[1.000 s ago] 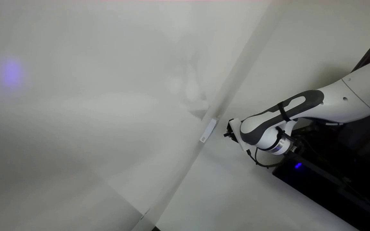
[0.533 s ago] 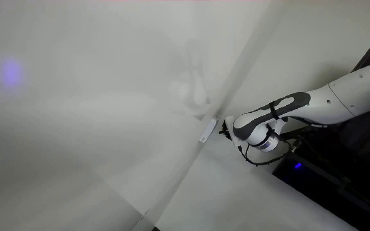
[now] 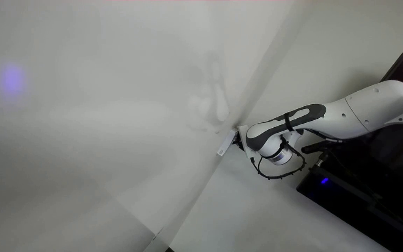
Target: Turn off the light switch
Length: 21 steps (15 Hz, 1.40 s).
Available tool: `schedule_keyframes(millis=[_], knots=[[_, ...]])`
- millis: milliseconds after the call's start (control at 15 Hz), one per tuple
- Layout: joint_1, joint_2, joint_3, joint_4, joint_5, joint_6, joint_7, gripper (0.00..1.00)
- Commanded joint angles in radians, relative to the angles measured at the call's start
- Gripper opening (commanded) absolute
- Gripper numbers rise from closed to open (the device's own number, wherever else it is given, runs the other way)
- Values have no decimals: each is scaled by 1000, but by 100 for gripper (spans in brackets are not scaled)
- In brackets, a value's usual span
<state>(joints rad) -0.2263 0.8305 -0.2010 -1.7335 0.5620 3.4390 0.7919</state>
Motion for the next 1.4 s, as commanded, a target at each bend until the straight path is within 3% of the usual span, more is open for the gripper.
schedule_keyframes(millis=[0,467,1000,1333], knots=[[-39,29,47,80,29,-5,-8,0],[-65,8,69,77,35,-7,-12,0],[-81,-49,68,47,58,-102,-12,0],[14,-76,-79,16,69,-223,25,0]])
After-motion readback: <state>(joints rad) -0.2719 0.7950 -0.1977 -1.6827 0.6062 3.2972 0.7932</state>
